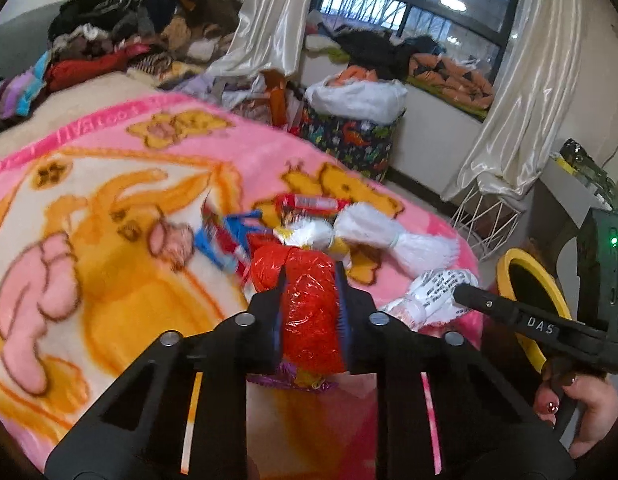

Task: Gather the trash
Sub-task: 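Grasp the red plastic bag with the left gripper while the right grasps the white wrapper, then carry the red bag and white wrapper in both grippers over the yellow bin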

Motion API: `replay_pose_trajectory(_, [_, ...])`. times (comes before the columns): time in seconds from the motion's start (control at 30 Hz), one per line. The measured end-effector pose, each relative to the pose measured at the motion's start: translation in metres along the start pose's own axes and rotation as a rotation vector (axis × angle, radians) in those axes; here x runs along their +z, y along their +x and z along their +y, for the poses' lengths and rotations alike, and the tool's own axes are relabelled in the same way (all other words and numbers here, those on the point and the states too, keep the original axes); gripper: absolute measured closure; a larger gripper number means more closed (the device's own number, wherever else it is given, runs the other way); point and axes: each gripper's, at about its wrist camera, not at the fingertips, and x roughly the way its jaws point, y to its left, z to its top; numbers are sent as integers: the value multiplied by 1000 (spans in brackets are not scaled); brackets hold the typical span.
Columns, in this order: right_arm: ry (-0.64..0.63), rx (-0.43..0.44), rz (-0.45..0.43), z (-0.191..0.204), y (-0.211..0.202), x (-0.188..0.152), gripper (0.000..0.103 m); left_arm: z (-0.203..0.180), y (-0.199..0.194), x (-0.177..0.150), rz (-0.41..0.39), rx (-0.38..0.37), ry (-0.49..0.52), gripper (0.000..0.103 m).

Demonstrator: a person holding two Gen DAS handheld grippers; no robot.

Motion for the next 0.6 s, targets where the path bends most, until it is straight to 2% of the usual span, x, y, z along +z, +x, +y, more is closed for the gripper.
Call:
replay_pose_trajectory(0.07, [-5,8,-22,0,-9,3,91,-1,-15,7,-42,-18,-1,91])
replay_pose_trajectory(0.33, [-13,38,-134,4,-50,14,92,-14,-64,34,-182,-67,22,92])
replay_pose_trajectory(0.6, [25,13,-241,-10,-92,26,92,-43,-84,54,-251,-123,75,92])
